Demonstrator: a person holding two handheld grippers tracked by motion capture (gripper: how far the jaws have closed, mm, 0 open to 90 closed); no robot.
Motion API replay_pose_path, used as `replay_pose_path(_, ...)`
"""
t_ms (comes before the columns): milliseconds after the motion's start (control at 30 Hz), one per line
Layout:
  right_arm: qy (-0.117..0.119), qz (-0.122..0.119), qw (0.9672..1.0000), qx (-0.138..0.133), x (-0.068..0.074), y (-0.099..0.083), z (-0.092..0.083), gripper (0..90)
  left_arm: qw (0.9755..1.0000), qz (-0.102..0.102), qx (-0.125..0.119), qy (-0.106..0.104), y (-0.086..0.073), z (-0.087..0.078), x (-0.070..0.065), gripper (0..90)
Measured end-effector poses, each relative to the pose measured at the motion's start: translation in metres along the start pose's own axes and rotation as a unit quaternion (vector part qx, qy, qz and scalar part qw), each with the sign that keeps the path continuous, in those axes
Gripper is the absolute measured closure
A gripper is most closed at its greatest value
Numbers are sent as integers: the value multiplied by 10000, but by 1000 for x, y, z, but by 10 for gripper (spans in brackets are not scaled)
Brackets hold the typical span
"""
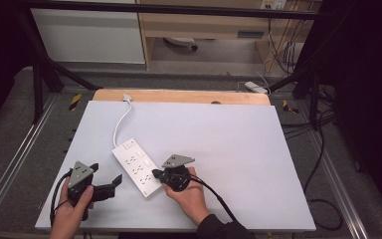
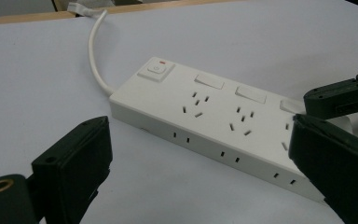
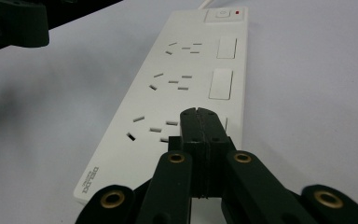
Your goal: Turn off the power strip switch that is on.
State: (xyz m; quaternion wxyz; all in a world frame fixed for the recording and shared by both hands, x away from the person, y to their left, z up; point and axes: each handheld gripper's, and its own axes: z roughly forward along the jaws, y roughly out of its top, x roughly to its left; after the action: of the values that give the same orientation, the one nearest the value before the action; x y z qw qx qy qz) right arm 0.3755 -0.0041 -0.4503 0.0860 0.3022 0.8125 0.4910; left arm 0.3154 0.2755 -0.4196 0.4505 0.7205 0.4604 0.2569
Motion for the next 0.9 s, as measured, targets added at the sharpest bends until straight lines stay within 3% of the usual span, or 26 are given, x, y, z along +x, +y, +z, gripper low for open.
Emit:
replay_pose_path(533, -9, 127, 9999, -111, -8, 9, -6, 900, 10000, 5, -11, 5, 0, 0, 0, 62)
replay_pose_path(900, -145, 199, 9993, -289, -16, 25, -17, 764, 10000, -3, -7, 3, 0, 0, 0, 62)
